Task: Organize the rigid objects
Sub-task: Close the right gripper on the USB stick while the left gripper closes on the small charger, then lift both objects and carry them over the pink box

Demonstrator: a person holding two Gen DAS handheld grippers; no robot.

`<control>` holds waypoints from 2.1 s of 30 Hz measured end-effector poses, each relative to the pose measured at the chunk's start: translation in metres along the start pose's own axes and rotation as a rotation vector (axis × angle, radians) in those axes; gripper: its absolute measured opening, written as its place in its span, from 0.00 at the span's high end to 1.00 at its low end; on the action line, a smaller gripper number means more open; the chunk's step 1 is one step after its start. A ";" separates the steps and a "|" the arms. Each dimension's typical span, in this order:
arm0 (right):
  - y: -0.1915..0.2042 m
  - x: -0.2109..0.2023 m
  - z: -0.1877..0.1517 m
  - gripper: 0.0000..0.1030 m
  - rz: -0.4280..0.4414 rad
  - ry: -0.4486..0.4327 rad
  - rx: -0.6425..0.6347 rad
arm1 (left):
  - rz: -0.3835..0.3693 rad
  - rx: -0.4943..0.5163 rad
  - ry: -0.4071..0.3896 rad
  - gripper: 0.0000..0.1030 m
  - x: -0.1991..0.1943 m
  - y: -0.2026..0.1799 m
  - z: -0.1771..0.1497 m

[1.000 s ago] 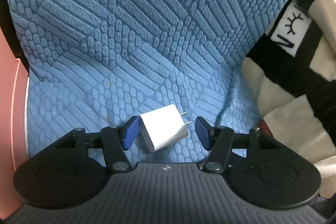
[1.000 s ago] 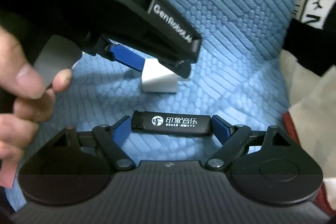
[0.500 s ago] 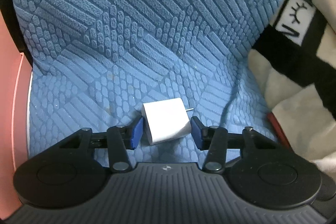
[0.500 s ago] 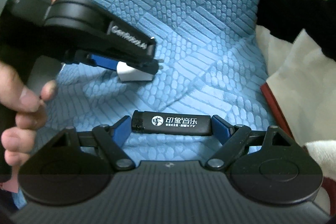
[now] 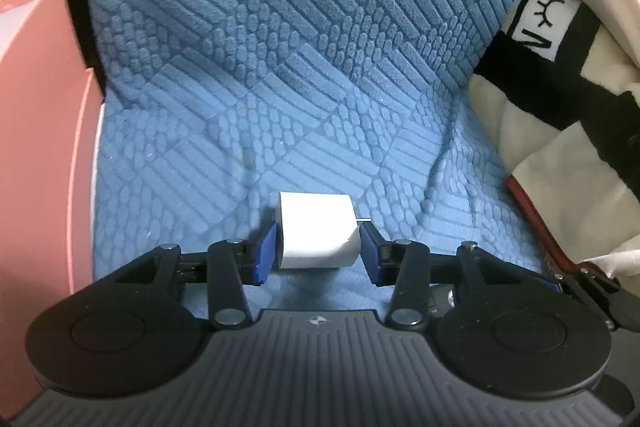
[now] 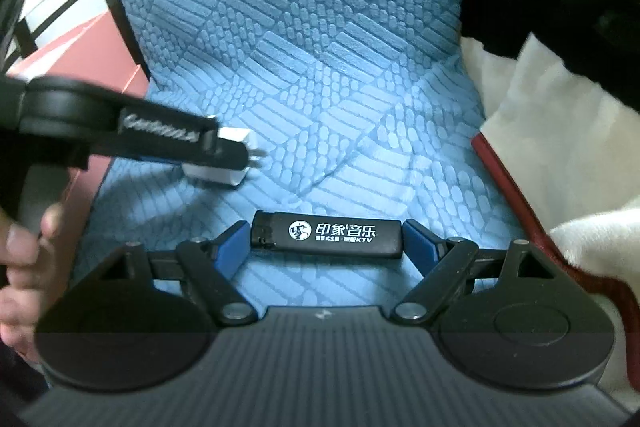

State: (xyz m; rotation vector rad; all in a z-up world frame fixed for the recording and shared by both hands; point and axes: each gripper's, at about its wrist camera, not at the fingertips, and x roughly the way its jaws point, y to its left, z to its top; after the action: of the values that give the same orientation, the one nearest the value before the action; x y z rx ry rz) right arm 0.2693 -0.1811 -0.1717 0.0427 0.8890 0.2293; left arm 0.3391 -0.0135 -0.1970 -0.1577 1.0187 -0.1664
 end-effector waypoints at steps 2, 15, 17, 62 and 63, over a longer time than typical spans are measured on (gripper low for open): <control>-0.002 -0.003 -0.002 0.18 -0.004 0.000 0.024 | -0.007 -0.006 -0.007 0.52 -0.007 0.003 -0.003; -0.002 -0.037 -0.016 0.18 -0.015 -0.042 0.096 | 0.010 -0.012 -0.028 0.53 -0.052 0.013 -0.023; -0.002 -0.043 -0.018 0.18 -0.012 -0.050 0.100 | 0.012 -0.009 -0.036 0.53 -0.059 0.011 -0.027; 0.073 -0.187 0.006 0.18 0.119 -0.151 0.037 | -0.025 -0.109 -0.199 0.53 -0.256 0.037 -0.051; 0.079 -0.189 0.011 0.18 0.127 -0.159 0.028 | -0.022 -0.111 -0.206 0.53 -0.261 0.041 -0.048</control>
State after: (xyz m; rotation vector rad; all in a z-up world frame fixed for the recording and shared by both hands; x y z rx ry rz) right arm 0.1487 -0.1443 -0.0093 0.1421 0.7316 0.3276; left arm 0.1662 0.0789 -0.0131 -0.2814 0.8212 -0.1107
